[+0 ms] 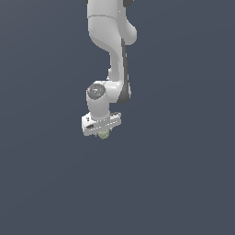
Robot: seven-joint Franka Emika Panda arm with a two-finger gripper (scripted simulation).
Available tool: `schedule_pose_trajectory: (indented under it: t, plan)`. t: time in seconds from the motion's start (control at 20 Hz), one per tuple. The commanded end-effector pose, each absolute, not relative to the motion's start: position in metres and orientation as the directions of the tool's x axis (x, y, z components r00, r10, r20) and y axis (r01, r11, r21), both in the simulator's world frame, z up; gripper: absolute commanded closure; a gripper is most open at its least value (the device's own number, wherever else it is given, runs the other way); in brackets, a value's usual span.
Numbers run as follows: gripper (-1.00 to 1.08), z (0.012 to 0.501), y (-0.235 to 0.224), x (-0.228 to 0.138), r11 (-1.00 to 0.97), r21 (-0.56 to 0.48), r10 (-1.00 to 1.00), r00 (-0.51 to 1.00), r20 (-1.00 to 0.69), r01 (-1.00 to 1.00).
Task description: Pick up the object and move it to a goal position.
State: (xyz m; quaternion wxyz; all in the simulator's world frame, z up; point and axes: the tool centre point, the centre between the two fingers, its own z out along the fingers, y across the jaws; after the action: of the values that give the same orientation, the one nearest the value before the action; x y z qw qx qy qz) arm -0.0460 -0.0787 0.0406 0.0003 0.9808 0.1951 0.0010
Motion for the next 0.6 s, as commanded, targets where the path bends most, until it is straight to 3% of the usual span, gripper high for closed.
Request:
schedule_pose_trajectory:
  t: [0.0,0.55]
  plan:
    - [1.08,0.041,-0.079,-0.046,-0.924,0.001,0.383,0.924,0.002,0.383]
    - [1.08,0.083,-0.078,-0.038,-0.924,0.001,0.383,0.924,0.002,0.383]
